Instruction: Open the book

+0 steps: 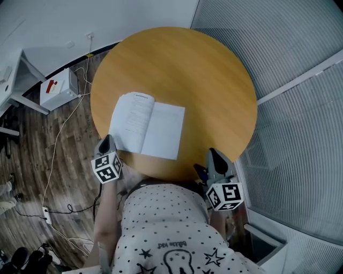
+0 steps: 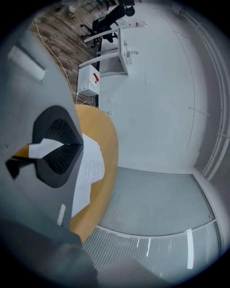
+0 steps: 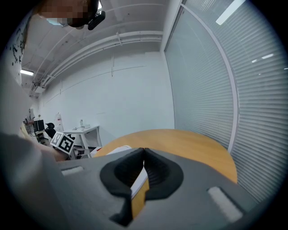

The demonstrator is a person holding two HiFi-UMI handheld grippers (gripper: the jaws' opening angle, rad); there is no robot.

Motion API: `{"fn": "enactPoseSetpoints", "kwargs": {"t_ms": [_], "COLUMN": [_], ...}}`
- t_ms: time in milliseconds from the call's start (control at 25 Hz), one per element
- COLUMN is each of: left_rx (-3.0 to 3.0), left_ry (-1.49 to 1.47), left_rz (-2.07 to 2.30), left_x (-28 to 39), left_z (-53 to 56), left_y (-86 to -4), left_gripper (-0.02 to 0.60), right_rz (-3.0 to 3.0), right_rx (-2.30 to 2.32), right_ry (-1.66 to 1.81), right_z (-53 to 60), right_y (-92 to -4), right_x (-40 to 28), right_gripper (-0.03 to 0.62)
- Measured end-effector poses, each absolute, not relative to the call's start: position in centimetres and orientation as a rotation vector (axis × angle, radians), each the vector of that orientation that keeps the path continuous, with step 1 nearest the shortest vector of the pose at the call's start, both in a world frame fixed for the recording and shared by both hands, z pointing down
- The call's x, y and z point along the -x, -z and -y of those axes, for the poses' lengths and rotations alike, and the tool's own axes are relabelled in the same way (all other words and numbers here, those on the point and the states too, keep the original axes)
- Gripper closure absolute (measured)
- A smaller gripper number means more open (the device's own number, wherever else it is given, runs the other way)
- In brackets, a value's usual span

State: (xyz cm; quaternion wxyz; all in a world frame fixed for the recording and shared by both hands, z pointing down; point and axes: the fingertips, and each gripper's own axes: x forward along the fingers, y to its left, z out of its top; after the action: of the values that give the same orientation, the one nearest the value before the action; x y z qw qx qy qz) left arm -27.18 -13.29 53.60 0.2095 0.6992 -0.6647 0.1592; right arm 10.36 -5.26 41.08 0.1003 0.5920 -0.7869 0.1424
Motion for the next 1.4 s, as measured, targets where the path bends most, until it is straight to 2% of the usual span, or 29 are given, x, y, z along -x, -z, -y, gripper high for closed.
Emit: {"fn": "enactPoseSetpoints", "kwargs": {"t_ms": [600,1000,1400], "left_rx": [-2.374,-2.495,-2.506], "left_ry": [-0.252,-0.205,-0.183], "left_rz": [1.855,1.802,1.726], "left_x": [20.9,19.7,18.1], "left_z": [15.2,12.1,8.5], "left_y": [-39.0,-34.5,-33.6], "left_gripper": [0.572,0.572,0.572], "right_rz": [2.319,2.339,2.355], "right_rx": [-1.703,-1.694,-1.672], "right_ry": [-0.416,-0.425,-0.408], "right_z": [4.7,4.5,4.0], "right_y": [-41.6,-41.3,-40.4], "right_x": [-10.3,-9.7,-9.3], "right_gripper": [0.59,0.589,0.589]}}
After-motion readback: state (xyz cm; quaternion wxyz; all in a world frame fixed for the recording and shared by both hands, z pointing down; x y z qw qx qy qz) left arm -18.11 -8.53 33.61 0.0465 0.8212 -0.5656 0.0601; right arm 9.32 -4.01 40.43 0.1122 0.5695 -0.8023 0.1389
